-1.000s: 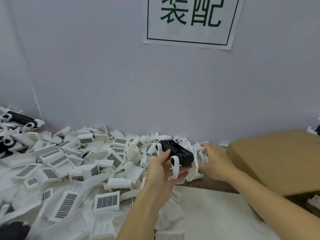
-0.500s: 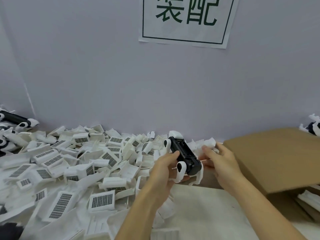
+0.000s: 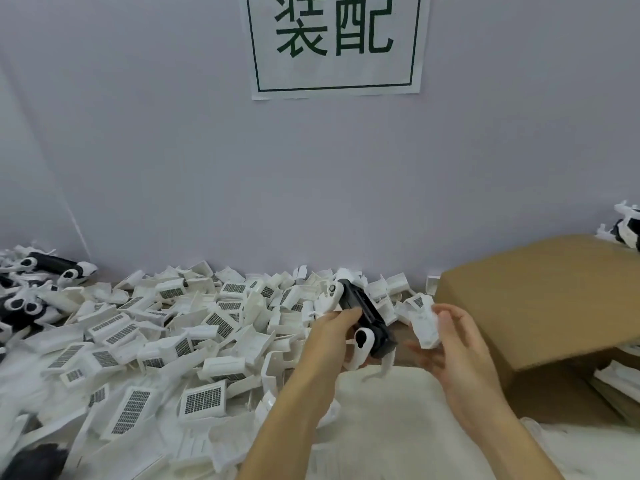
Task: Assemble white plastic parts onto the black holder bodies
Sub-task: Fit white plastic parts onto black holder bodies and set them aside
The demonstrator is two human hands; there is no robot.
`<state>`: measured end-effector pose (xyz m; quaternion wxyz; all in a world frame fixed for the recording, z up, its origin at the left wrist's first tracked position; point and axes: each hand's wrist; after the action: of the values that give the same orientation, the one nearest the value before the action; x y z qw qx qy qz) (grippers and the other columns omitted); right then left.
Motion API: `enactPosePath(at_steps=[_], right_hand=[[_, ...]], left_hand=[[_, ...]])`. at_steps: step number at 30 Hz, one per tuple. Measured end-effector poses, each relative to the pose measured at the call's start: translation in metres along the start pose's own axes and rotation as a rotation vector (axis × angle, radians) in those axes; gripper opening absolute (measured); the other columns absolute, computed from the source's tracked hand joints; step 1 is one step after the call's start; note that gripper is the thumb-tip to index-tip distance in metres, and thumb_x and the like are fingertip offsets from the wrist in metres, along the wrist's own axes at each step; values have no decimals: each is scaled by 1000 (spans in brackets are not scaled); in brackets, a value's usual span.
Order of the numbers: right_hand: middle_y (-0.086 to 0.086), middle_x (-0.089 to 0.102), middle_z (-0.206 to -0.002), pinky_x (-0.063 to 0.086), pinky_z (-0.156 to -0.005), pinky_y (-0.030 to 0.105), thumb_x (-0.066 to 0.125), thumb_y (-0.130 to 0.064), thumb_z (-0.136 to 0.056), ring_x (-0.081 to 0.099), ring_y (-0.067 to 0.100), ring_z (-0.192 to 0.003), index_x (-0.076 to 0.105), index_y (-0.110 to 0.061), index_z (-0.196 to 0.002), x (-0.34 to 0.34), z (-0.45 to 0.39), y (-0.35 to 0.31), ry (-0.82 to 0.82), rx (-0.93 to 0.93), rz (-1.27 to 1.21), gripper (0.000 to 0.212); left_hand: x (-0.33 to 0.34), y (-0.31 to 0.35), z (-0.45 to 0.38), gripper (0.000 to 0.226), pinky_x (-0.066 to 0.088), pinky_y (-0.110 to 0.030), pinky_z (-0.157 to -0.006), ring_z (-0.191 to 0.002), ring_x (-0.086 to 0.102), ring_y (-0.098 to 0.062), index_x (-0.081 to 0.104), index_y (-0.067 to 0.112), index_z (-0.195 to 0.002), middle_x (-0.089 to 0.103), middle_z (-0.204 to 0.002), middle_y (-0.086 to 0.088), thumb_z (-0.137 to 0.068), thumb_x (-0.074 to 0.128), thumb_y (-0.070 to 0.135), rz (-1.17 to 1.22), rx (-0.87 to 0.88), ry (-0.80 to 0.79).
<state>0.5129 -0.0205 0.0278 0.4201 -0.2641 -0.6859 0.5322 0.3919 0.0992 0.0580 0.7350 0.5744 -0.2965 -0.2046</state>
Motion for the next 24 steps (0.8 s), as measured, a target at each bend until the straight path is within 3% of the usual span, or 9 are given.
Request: enactPosePath(at_steps=[2,4,8,12,17,24], right_hand=[[1,76,-100,58,-86,50,59,-26,-100,76,23,-80,61,-39,-100,2,-1,5,13,-93,164,13],[-8,77,-100,56,-93,51,68,-28,-94,75,16,-88,58,-41,-109,3,-1,7,-36,-112,191,22],[-27,73,-103,57,-85,20,73,-29,-89,68,-5,-102,65,-32,-124,9,0,7,-115,-195,224,36],[-13,77,-97,60,-82,31,69,-16,-93,73,6,-94,73,-28,-106,19,1,7,-144,-253,234,18],[-7,77,-99,61,-82,39,76,-13,-86,73,11,-90,74,-21,-111,24,0,9,-150,-291,325,25],[-21,74,-92,57,-71,19,75,-13,-88,72,2,-86,66,-42,-98,30,2,13,-163,-388,369,31]], left_hand=[[1,-12,6,14,53,-38,-76,-78,67,-23,72,15,-95,75,-89,-5,-96,63,26,-12,2,43],[3,-24,12,15,53,-34,-74,-83,72,-19,74,19,-102,79,-94,-1,-96,65,29,24,22,21],[7,-33,12,18,53,-25,-69,-91,75,-17,73,23,-112,78,-103,-2,-95,66,25,11,120,-18],[11,-31,8,19,49,-14,-55,-75,74,-10,75,23,-106,79,-93,-2,-100,58,16,-22,200,-78],[7,-32,3,24,49,-12,-56,-77,74,-8,74,20,-109,80,-94,0,-104,52,14,-9,243,-101],[5,-34,2,25,51,-15,-61,-83,75,-11,73,19,-112,79,-97,-2,-105,49,14,13,263,-146]])
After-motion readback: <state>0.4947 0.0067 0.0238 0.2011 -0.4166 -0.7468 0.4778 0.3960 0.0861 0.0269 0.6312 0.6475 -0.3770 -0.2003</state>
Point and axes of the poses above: each hand's wrist, its own z-axis away from the middle knuckle, its own x-axis out of the palm, y = z × x
